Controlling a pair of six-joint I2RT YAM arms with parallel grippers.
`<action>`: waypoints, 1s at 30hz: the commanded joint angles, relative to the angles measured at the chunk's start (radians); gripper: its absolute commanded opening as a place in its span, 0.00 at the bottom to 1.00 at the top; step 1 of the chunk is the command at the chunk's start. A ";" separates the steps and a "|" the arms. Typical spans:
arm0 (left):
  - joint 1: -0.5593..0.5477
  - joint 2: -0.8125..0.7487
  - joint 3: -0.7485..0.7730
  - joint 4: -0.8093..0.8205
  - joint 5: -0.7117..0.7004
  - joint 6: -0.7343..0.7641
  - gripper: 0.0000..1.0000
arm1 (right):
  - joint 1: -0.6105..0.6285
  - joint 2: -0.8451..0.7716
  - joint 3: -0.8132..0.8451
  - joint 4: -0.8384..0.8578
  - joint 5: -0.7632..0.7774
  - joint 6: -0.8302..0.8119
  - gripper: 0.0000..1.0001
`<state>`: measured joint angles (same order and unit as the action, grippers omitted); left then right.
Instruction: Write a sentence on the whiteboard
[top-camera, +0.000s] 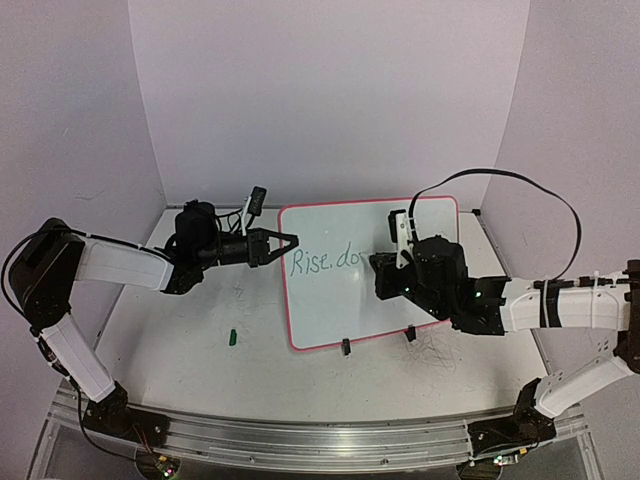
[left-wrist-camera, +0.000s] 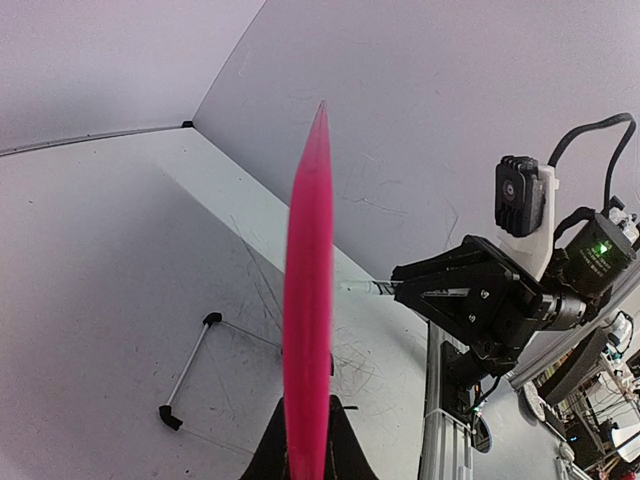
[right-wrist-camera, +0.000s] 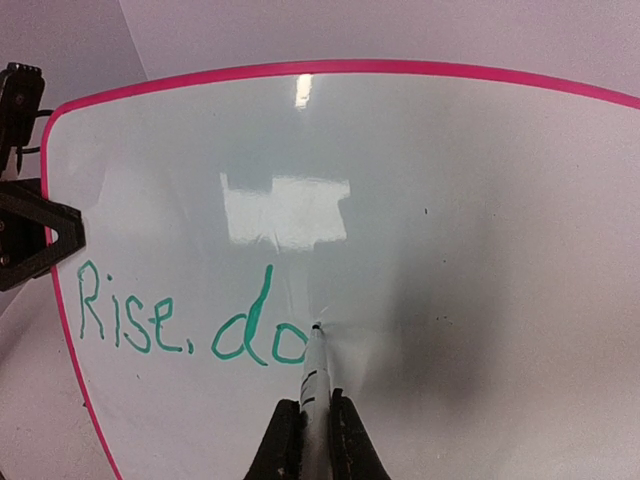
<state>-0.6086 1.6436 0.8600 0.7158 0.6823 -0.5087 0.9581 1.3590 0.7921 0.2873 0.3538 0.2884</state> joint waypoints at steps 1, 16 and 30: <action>0.003 0.007 0.027 -0.014 -0.053 0.041 0.00 | 0.009 -0.006 -0.006 -0.012 0.015 0.022 0.00; 0.003 -0.004 0.018 -0.013 -0.055 0.041 0.00 | 0.033 -0.004 -0.029 -0.020 0.023 0.055 0.00; 0.002 -0.007 0.016 -0.014 -0.055 0.039 0.00 | 0.028 0.022 0.033 0.029 0.068 0.016 0.00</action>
<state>-0.6086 1.6436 0.8600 0.7161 0.6822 -0.5087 0.9887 1.3620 0.7729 0.2752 0.3821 0.3230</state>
